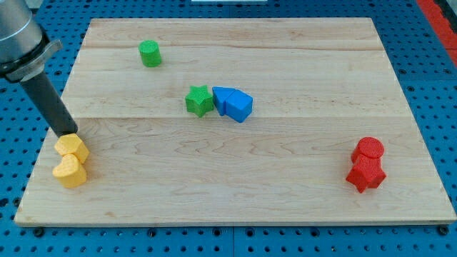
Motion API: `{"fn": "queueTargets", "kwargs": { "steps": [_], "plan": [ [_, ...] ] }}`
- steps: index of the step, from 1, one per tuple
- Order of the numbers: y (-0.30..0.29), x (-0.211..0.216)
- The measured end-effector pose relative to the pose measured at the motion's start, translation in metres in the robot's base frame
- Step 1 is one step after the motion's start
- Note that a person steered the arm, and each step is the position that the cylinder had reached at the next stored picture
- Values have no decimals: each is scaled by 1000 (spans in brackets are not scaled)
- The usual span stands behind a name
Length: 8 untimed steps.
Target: Point your arm at the green star
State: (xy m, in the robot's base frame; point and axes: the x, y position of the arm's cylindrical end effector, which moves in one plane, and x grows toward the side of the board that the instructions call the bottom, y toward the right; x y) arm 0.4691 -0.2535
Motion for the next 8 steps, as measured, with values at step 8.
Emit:
{"fn": "queueTargets", "kwargs": {
  "steps": [8],
  "plan": [
    [56, -20]
  ]
}}
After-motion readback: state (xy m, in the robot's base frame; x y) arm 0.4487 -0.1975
